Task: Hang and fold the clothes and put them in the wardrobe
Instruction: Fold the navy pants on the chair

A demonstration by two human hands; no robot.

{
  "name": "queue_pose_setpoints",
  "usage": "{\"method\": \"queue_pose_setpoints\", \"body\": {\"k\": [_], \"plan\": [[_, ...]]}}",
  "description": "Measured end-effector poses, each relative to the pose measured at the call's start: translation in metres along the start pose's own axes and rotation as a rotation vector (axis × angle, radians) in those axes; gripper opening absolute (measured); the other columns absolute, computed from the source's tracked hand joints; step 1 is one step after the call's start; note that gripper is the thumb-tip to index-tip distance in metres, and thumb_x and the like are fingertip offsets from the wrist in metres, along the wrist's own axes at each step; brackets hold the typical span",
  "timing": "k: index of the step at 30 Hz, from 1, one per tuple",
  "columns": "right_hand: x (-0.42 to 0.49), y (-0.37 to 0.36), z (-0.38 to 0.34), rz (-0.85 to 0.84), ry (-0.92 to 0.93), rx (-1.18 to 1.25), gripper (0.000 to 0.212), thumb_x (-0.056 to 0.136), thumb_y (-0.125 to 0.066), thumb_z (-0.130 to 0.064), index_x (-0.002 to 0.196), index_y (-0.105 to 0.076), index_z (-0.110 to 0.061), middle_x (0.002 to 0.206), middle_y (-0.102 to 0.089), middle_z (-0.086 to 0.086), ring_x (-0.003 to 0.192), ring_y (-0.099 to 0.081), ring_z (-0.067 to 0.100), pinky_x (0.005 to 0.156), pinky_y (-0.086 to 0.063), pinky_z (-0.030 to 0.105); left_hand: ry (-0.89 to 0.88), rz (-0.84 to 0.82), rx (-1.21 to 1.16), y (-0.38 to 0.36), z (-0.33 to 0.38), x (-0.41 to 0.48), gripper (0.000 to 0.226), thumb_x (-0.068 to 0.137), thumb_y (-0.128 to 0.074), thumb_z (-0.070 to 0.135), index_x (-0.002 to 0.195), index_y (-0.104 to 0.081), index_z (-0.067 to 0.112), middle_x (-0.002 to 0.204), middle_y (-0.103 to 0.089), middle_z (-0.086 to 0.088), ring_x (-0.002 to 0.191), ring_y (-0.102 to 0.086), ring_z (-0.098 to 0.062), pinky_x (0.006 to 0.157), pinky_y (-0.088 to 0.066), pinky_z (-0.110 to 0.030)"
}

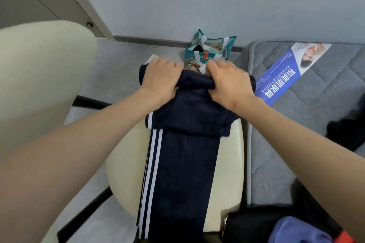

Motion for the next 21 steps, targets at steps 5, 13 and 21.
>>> {"method": "queue_pose_setpoints", "body": {"k": [5, 13, 21], "plan": [[-0.009, 0.033, -0.001, 0.229, -0.002, -0.048, 0.031, 0.07, -0.06, -0.002, 0.098, -0.048, -0.009, 0.101, -0.05, 0.012, 0.088, -0.045, 0.032, 0.063, -0.027, 0.036, -0.013, 0.294, 0.049, 0.026, 0.0, -0.009, 0.041, 0.069, -0.072, 0.009, 0.105, -0.051, 0.008, 0.1, -0.056, -0.01, 0.089, -0.05, -0.03, 0.075, -0.034, -0.036], [-0.108, -0.048, -0.043, -0.116, 0.094, 0.045, 0.038, 0.073, -0.065, -0.014, 0.108, -0.05, -0.012, 0.147, -0.036, 0.009, 0.111, -0.047, 0.031, 0.065, -0.037, 0.032, -0.059, -0.017, -0.024, -0.042, 0.025, -0.116, 0.056, 0.065, -0.071, 0.001, 0.115, -0.048, 0.011, 0.124, -0.046, -0.01, 0.102, -0.049, -0.027, 0.082, -0.04, -0.035], [-0.152, -0.107, -0.063, -0.228, 0.039, 0.133, 0.015, 0.094, -0.046, -0.007, 0.107, -0.051, -0.011, 0.125, -0.043, 0.002, 0.09, -0.045, 0.021, 0.063, -0.044, 0.029, -0.015, -0.175, -0.035, -0.09, 0.033, -0.157, 0.044, 0.075, -0.052, -0.011, 0.112, -0.046, 0.011, 0.123, -0.042, -0.008, 0.096, -0.046, -0.024, 0.076, -0.036, -0.03]]}}
Point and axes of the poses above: each hand's wrist, its own x-axis towards the middle knuckle, its own y-axis out of the back of the hand, z = x × y, the point moved 5 cm from there along x, towards the middle knuckle
